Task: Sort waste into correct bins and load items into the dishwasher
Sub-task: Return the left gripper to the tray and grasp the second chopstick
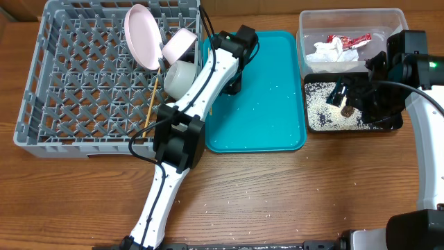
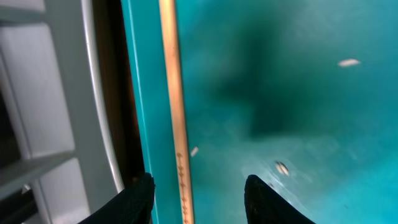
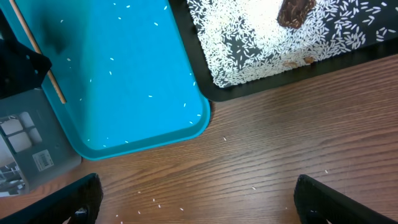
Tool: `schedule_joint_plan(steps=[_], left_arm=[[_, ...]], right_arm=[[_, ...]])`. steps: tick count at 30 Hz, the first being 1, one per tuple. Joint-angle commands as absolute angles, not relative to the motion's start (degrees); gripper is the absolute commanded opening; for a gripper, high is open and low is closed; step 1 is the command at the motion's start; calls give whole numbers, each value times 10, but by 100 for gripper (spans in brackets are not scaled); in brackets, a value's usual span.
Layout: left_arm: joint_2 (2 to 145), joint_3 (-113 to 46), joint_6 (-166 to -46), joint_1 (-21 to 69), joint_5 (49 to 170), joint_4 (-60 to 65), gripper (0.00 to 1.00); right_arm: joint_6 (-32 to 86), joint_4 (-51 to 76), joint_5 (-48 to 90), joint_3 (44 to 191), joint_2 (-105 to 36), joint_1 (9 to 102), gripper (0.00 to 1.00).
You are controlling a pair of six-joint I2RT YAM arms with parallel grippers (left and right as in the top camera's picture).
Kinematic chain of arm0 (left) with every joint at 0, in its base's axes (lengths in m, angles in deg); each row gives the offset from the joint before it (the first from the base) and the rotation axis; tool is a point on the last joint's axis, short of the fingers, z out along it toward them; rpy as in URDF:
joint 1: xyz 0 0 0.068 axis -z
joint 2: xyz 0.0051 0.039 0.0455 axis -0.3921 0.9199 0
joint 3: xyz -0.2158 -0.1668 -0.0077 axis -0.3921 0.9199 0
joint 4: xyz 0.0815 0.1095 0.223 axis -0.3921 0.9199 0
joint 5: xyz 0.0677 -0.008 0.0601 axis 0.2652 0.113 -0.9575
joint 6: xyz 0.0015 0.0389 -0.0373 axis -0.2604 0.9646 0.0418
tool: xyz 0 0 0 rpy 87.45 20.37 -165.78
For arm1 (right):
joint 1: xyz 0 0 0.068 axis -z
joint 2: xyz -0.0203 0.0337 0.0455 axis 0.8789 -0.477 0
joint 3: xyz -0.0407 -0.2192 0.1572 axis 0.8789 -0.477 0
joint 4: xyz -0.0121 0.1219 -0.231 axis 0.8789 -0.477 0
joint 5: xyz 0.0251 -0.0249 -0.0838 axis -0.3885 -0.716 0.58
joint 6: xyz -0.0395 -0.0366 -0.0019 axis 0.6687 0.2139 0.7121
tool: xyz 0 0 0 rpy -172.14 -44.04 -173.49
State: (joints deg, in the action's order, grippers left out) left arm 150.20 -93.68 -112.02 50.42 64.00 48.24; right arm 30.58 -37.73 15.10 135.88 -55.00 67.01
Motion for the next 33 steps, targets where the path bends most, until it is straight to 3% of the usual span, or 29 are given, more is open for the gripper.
schedule_joint_plan(steps=[1,28,33], left_arm=[[1522,-939,-1137,496,618,473,48],[1524,-842,-1137,477,687,360,50],[1524,-809,-1122,478,752,323,40]], right_arm=[[308,-374,155,1369,-541,670,100],[308,-374,155,1369,-541,670,100],[308,-374,155,1369,-541,670,100]])
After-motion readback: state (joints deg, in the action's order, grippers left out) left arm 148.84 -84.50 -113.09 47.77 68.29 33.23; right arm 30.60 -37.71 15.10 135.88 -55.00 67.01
